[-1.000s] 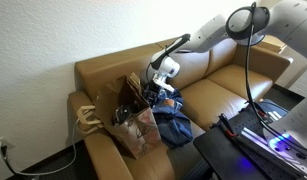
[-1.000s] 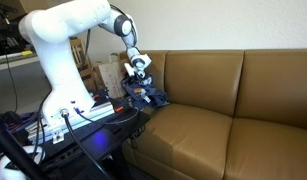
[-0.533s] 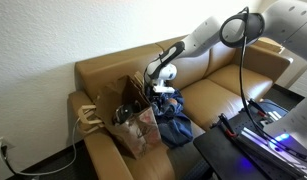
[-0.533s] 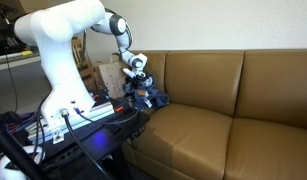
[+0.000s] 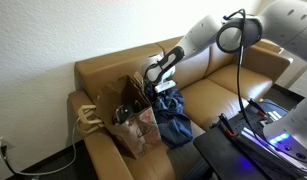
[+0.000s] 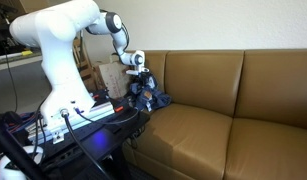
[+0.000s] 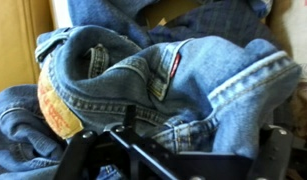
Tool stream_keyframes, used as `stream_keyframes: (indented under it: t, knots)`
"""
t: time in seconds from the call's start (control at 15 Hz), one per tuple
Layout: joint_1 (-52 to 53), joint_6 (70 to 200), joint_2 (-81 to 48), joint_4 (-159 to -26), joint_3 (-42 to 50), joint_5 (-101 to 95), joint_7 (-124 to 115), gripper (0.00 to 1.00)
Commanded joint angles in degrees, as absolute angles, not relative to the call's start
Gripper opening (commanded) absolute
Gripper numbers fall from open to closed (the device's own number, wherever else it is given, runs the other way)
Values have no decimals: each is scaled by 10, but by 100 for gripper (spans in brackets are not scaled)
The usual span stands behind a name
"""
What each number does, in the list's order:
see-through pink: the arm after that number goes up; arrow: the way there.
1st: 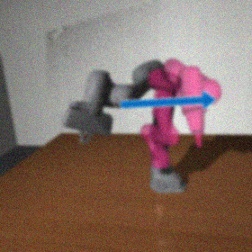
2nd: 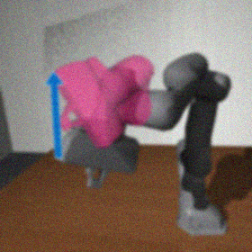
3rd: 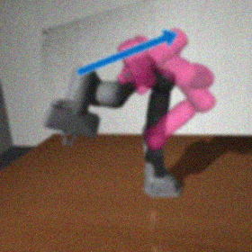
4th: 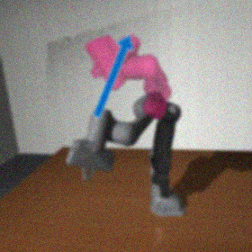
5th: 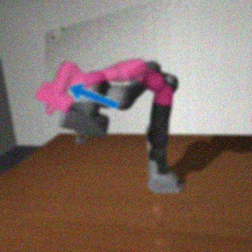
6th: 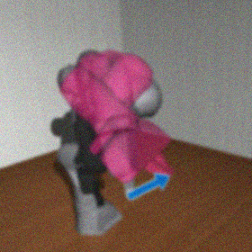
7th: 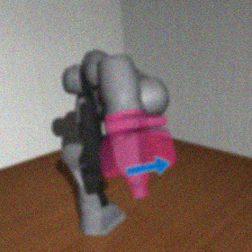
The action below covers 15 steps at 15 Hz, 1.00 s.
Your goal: Move the cloth on the couch to the left
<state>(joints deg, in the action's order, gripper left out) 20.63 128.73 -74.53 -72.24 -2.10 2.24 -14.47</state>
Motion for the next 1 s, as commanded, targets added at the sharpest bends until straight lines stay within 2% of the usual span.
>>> stream_keyframes:
  t: [0.0,0.13,0.8,0.87,0.93]
  knots:
    - [250,1307,-720,-740,37,-34,-177,100]
    - [272,1348,-707,-756,63,-54,-207,100]
    - [142,1605,-482,-1007,-42,107,-204,100]
    - [182,1560,-548,-918,-5,79,-230,100]
    - [167,1576,-526,-942,-18,90,-222,100]
